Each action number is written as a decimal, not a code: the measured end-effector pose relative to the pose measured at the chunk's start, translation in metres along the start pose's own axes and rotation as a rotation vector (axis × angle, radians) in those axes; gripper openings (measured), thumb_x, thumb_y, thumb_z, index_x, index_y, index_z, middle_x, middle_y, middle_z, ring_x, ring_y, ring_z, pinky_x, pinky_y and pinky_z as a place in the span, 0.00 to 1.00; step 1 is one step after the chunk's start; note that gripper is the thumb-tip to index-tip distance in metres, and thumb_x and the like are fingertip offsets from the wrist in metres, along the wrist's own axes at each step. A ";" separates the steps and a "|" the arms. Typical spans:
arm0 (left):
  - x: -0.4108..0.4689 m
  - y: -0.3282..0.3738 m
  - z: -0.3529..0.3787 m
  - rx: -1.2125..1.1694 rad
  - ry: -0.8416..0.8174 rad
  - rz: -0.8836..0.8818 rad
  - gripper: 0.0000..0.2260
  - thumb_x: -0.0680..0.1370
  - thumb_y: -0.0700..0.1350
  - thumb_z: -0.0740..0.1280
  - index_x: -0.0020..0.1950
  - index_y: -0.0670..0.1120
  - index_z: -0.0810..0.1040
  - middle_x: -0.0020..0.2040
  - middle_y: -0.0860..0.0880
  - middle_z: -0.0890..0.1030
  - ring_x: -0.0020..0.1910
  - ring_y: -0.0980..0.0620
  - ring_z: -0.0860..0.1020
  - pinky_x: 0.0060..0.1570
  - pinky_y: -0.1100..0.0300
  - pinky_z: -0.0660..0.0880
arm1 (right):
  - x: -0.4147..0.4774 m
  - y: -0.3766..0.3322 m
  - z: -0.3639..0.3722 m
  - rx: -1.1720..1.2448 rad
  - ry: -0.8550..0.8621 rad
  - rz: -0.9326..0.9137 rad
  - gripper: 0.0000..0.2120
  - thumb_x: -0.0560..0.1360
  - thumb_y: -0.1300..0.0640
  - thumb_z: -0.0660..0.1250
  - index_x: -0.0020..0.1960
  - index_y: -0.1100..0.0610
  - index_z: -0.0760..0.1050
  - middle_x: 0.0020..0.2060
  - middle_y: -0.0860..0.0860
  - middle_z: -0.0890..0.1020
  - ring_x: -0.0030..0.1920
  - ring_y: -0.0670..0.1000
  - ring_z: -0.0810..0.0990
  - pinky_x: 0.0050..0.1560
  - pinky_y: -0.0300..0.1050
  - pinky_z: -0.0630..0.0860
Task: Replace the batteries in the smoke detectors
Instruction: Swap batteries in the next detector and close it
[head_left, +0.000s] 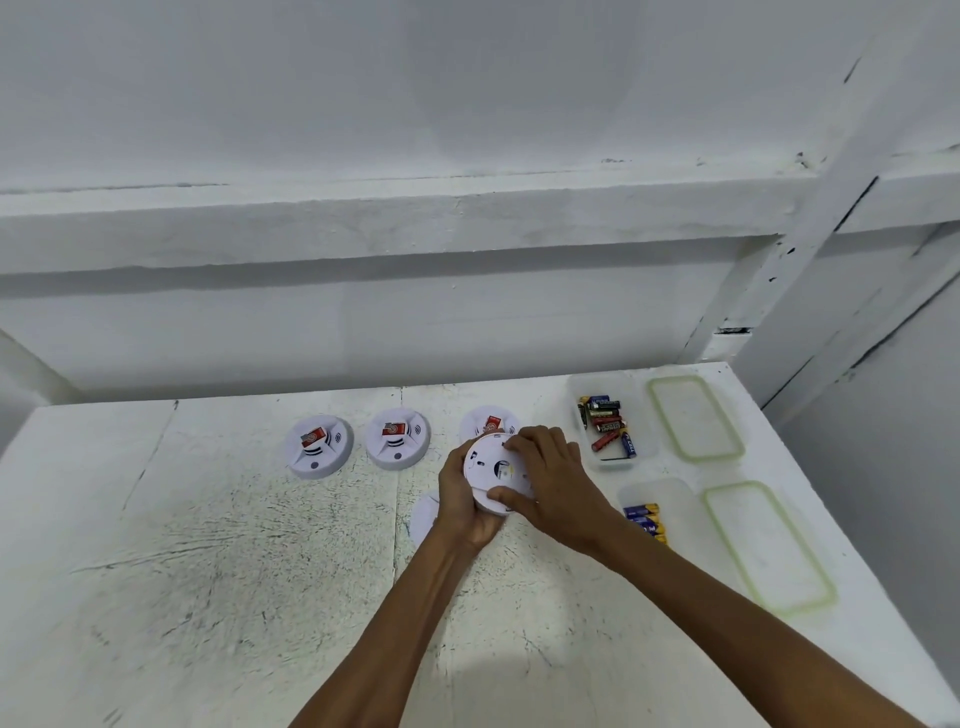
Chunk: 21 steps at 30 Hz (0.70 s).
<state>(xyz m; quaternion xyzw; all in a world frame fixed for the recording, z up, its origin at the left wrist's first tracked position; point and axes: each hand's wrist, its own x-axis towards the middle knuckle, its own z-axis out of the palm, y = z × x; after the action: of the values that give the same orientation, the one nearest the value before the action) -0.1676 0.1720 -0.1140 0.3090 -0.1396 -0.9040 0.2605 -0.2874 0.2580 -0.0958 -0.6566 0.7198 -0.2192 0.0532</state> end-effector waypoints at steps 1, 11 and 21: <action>-0.001 0.002 0.000 -0.004 -0.016 -0.021 0.19 0.84 0.49 0.57 0.62 0.37 0.79 0.59 0.37 0.81 0.56 0.39 0.81 0.53 0.48 0.82 | 0.002 0.001 -0.002 -0.014 -0.019 -0.024 0.30 0.76 0.34 0.58 0.66 0.56 0.70 0.62 0.51 0.71 0.60 0.53 0.69 0.56 0.48 0.68; -0.002 0.015 -0.009 0.099 -0.099 -0.139 0.17 0.81 0.48 0.60 0.58 0.39 0.85 0.57 0.37 0.83 0.53 0.39 0.83 0.55 0.45 0.80 | 0.006 0.002 -0.010 -0.074 -0.120 -0.126 0.30 0.77 0.34 0.58 0.67 0.57 0.69 0.64 0.53 0.71 0.60 0.53 0.67 0.56 0.51 0.69; 0.006 0.010 -0.006 -0.009 -0.048 -0.123 0.17 0.83 0.50 0.58 0.61 0.41 0.79 0.55 0.39 0.82 0.53 0.42 0.80 0.51 0.50 0.78 | 0.026 -0.015 -0.038 -0.313 -0.170 -0.111 0.31 0.71 0.35 0.66 0.64 0.57 0.75 0.57 0.53 0.77 0.58 0.55 0.71 0.51 0.50 0.72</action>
<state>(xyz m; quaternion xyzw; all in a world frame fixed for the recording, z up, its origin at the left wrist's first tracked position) -0.1637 0.1602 -0.1178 0.2942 -0.1225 -0.9261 0.2022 -0.2905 0.2411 -0.0500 -0.7116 0.7007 -0.0505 -0.0012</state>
